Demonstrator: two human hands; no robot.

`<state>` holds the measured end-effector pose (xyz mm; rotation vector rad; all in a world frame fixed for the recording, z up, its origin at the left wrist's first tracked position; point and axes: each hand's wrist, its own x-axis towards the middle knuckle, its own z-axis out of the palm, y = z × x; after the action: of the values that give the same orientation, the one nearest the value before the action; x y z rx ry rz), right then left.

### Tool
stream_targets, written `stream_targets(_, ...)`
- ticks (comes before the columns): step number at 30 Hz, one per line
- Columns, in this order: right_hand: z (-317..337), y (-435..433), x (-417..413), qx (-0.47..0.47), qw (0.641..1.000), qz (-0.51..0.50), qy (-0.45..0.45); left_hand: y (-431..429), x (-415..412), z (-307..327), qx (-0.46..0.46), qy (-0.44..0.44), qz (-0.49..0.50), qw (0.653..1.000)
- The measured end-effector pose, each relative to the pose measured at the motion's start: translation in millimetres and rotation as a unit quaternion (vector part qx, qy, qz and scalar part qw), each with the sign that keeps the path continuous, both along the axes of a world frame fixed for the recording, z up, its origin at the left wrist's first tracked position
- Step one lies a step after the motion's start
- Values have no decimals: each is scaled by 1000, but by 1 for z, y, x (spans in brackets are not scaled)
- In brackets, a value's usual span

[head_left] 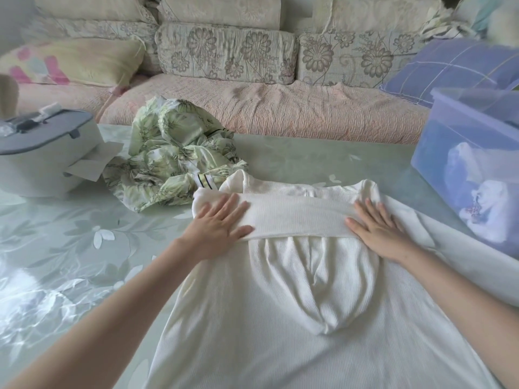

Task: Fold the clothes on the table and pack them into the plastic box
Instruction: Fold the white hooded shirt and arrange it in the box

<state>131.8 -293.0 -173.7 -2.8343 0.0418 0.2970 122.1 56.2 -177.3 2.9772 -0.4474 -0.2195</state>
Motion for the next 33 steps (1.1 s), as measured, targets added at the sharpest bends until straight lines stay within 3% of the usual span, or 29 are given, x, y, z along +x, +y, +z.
stream_targets(3,7,3,-3,13,1000,-8,-8,-1,-1,12,36,41,5,998)
stream_targets(7,9,4,-15,8,1000,-11,-19,-7,-17,17,9,-15,32,999)
stream_targets(14,4,1,-26,-18,1000,0,10,-9,-23,19,85,60,17,994)
stream_targets(19,10,3,-34,12,1000,-9,2,-30,-26,29,-74,-40,75,994)
stream_targets(25,-3,0,-41,-45,999,18,-20,-37,-28,1,3,31,73,997)
stream_targets(33,3,1,-42,25,1000,14,-9,-44,-26,20,-1,99,97,990)
